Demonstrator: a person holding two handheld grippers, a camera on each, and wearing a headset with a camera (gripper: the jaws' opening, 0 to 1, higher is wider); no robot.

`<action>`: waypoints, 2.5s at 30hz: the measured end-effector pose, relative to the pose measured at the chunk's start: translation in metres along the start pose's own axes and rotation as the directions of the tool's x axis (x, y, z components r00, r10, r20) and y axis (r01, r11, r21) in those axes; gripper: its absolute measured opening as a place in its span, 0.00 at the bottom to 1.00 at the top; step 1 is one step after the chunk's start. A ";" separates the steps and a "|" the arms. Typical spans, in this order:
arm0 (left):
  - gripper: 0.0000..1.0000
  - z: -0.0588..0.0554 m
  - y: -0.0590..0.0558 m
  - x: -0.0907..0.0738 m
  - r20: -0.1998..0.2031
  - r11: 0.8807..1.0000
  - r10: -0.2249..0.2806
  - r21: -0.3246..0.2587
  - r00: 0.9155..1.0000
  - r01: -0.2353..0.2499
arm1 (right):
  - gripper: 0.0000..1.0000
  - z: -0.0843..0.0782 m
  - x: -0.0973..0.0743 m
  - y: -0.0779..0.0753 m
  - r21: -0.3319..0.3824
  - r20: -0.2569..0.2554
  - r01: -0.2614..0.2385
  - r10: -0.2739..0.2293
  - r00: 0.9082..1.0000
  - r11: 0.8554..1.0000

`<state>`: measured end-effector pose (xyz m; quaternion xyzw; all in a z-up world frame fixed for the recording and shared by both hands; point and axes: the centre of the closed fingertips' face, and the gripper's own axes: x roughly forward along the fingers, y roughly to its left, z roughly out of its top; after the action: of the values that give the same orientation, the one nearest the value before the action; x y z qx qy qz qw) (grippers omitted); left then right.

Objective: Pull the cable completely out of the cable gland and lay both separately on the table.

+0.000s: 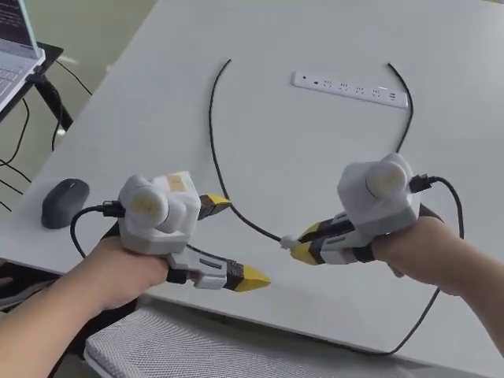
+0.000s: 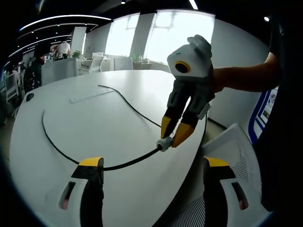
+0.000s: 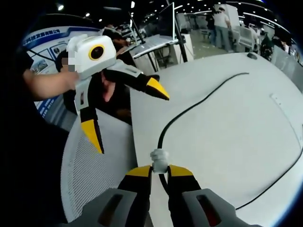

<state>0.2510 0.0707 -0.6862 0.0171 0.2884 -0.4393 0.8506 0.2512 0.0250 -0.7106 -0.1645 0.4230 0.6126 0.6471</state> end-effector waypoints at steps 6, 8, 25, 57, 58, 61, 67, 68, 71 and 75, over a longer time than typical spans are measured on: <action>0.83 0.007 -0.002 0.009 -0.007 1.000 -0.021 0.020 1.000 0.021 | 0.07 0.001 -0.010 0.011 -0.029 -0.001 -0.028 0.028 1.000 0.999; 0.82 0.008 -0.004 0.014 -0.012 0.999 -0.032 0.026 0.999 0.032 | 0.07 0.001 -0.013 0.013 -0.042 -0.002 -0.033 0.033 0.999 0.999; 0.56 0.018 -0.035 0.035 0.011 0.978 -0.208 0.000 0.978 0.208 | 0.07 -0.002 -0.028 0.025 -0.212 -0.018 -0.052 0.049 0.999 0.976; 0.16 0.020 -0.063 0.039 0.021 0.935 -0.355 0.003 0.935 0.355 | 0.07 -0.005 -0.034 0.030 -0.356 0.003 -0.056 0.060 0.998 0.933; 0.16 0.020 -0.063 0.039 0.023 0.935 -0.354 0.008 0.935 0.354 | 0.07 -0.005 -0.033 0.030 -0.362 0.004 -0.054 0.060 0.998 0.930; 0.16 0.021 -0.062 0.039 0.023 0.939 -0.342 0.043 0.940 0.340 | 0.07 -0.005 -0.033 0.029 -0.379 0.017 -0.044 0.055 0.998 0.924; 0.15 0.020 -0.060 0.040 0.008 0.942 -0.334 0.016 0.942 0.334 | 0.08 -0.005 -0.032 0.028 -0.385 0.045 -0.030 0.052 0.998 0.922; 0.15 0.020 -0.060 0.040 0.003 0.942 -0.334 0.019 0.942 0.334 | 0.08 -0.005 -0.032 0.028 -0.387 0.052 -0.026 0.050 0.997 0.922; 0.15 0.021 -0.059 0.040 -0.007 0.942 -0.333 0.035 0.943 0.333 | 0.08 -0.003 -0.033 0.028 -0.385 0.068 -0.020 0.050 0.996 0.923; 0.15 0.024 -0.058 0.039 -0.005 0.943 -0.326 0.063 0.945 0.326 | 0.08 0.000 -0.037 0.026 -0.331 0.103 -0.025 0.063 0.993 0.943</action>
<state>0.2355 -0.0003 -0.6730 -0.0053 0.2712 -0.5827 0.7661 0.2306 0.0062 -0.6751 -0.2262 0.2813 0.6972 0.6194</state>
